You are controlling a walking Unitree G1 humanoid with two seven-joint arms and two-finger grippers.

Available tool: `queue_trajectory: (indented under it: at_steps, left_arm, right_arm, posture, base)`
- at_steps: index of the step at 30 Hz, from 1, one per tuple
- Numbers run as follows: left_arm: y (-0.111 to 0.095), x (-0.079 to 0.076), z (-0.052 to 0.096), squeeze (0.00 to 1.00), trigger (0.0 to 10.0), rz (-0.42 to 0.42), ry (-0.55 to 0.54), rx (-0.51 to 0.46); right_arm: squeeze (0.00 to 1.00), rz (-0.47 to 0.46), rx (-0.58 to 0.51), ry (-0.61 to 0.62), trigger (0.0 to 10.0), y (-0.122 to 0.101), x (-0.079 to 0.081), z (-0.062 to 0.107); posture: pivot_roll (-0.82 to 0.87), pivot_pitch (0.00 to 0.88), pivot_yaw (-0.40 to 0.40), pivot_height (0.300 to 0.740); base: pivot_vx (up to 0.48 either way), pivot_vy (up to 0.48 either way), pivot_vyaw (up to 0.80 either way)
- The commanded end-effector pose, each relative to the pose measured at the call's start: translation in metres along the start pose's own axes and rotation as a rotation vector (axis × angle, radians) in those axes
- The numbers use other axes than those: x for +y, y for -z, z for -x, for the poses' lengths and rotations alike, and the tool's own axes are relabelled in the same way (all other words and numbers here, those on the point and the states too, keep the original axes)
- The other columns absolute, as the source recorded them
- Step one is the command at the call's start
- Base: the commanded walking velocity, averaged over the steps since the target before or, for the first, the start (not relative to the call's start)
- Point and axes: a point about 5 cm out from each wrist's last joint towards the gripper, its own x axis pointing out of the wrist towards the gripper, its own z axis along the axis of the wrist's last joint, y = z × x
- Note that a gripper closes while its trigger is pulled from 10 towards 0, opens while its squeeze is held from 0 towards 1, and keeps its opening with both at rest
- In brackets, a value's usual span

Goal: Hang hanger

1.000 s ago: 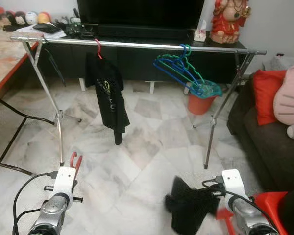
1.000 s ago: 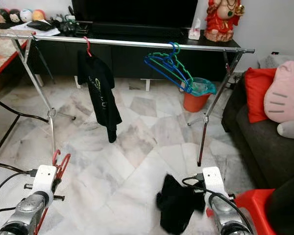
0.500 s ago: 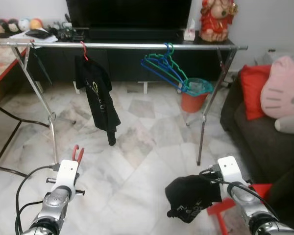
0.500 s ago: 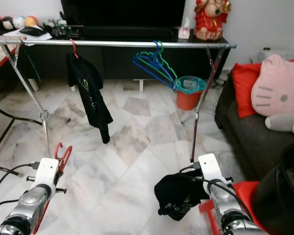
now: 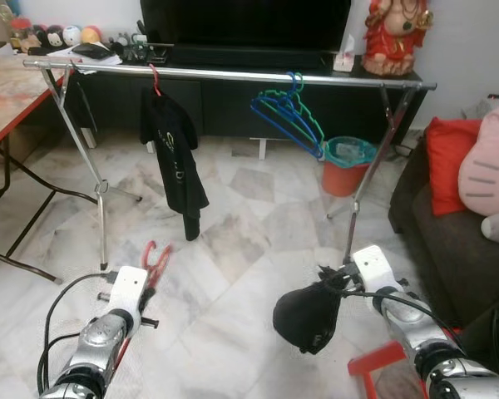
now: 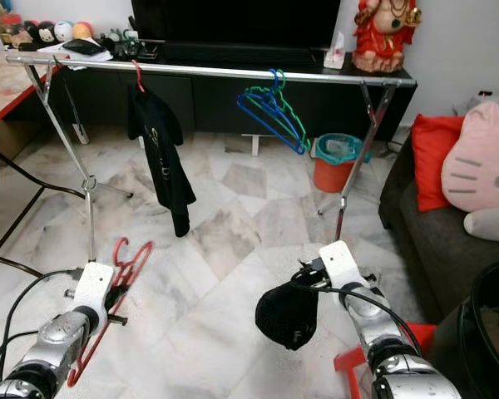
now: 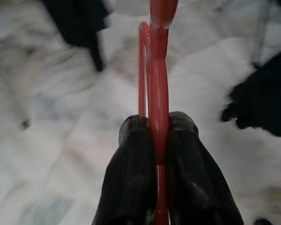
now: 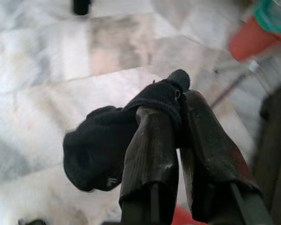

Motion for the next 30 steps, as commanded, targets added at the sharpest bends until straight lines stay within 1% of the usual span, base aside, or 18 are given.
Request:
queue_trajectory:
  at_steps: [1,3,4,5,6,8,10,12,16,20,21,23,24,26,28,30]
  left_arm:
    - [-0.01,-0.003,-0.001,0.0,10.0,-0.061,0.124,-0.018]
    - [-0.018,-0.011,-0.001,0.0,10.0,-0.118,0.279,-0.019]
    - [-0.018,-0.011,-0.001,0.0,10.0,-0.118,0.279,-0.019]
    - [-0.019,-0.013,-0.001,0.0,10.0,-0.121,0.303,-0.019]
    - [-0.025,-0.018,-0.001,0.0,10.0,-0.152,0.39,-0.015]
    - [-0.033,-0.025,0.0,0.0,10.0,-0.176,0.481,-0.012]
    - [-0.037,-0.029,0.001,0.0,10.0,-0.191,0.543,-0.01]
    - [-0.041,-0.034,0.003,0.0,10.0,-0.216,0.598,-0.007]
    - [-0.046,-0.038,0.004,0.0,10.0,-0.238,0.631,-0.011]
    - [-0.052,-0.04,0.004,0.0,10.0,-0.231,0.644,-0.02]
    - [-0.055,-0.044,0.004,0.0,10.0,-0.227,0.669,-0.021]
    - [-0.061,-0.049,0.004,0.0,10.0,-0.236,0.681,-0.04]
    - [-0.061,-0.049,0.004,0.0,10.0,-0.236,0.681,-0.04]
    - [-0.066,-0.057,0.002,0.0,10.0,-0.21,0.702,-0.058]
    - [-0.068,-0.059,0.001,0.0,10.0,-0.201,0.714,-0.063]
    - [-0.071,-0.066,0.002,0.0,10.0,-0.191,0.747,-0.069]
  right_arm:
    - [0.0,0.094,-0.024,-0.029,10.0,-0.014,-0.006,-0.001]
    - [0.0,0.178,0.012,-0.07,10.0,-0.014,-0.008,0.0]
    - [0.0,0.178,0.012,-0.07,10.0,-0.014,-0.008,0.0]
    - [0.0,0.189,0.015,-0.075,10.0,-0.014,-0.009,0.0]
    - [0.0,0.241,0.022,-0.127,10.0,-0.016,-0.008,0.0]
    - [0.0,0.317,0.039,-0.149,10.0,-0.018,-0.01,0.001]
    - [0.0,0.383,0.056,-0.127,10.0,-0.019,-0.015,0.001]
    - [0.0,0.42,0.064,-0.101,10.0,-0.022,-0.021,0.002]
    - [0.0,0.439,0.048,-0.095,10.0,-0.028,-0.023,0.002]
    - [0.0,0.448,0.021,-0.108,10.0,-0.034,-0.022,0.001]
    - [0.0,0.465,0.002,-0.107,10.0,-0.039,-0.022,0.001]
    - [0.0,0.481,-0.021,-0.116,10.0,-0.045,-0.021,0.0]
    - [0.0,0.481,-0.021,-0.116,10.0,-0.045,-0.021,0.0]
    - [0.0,0.479,-0.051,-0.154,10.0,-0.052,-0.016,-0.001]
    - [0.0,0.479,-0.059,-0.163,10.0,-0.053,-0.014,-0.001]
    - [0.0,0.485,-0.064,-0.164,10.0,-0.055,-0.013,-0.001]
  posture:
    - [0.0,0.0,-0.064,0.74]
    - [0.0,0.0,-0.064,0.74]
    - [0.0,0.0,-0.064,0.74]
    - [0.0,0.0,-0.062,0.74]
    - [0.0,0.0,-0.06,0.74]
    - [0.0,0.0,-0.06,0.74]
    - [-0.01,0.0,-0.054,0.74]
    - [-0.01,0.0,-0.051,0.74]
    - [-0.01,0.0,-0.049,0.74]
    - [-0.01,0.0,-0.047,0.74]
    - [-0.01,0.0,-0.047,0.74]
    - [-0.01,0.0,-0.047,0.74]
    - [-0.01,0.0,-0.047,0.74]
    - [-0.01,0.0,-0.049,0.74]
    - [-0.02,0.0,-0.049,0.74]
    - [-0.01,0.0,-0.052,0.74]
  base:
    - [0.0,0.0,0.0]
    - [0.0,0.0,0.0]
    - [0.0,0.0,0.0]
    - [0.0,0.0,0.0]
    - [0.0,0.0,0.0]
    - [0.0,0.0,0.0]
    - [0.0,0.0,0.0]
    - [0.0,0.0,0.0]
    - [0.0,0.0,0.0]
    - [0.0,0.0,0.0]
    - [0.0,0.0,0.0]
    - [0.0,0.0,0.0]
    - [0.0,0.0,0.0]
    - [0.0,0.0,0.0]
    - [0.0,0.0,0.0]
    - [0.0,0.0,0.0]
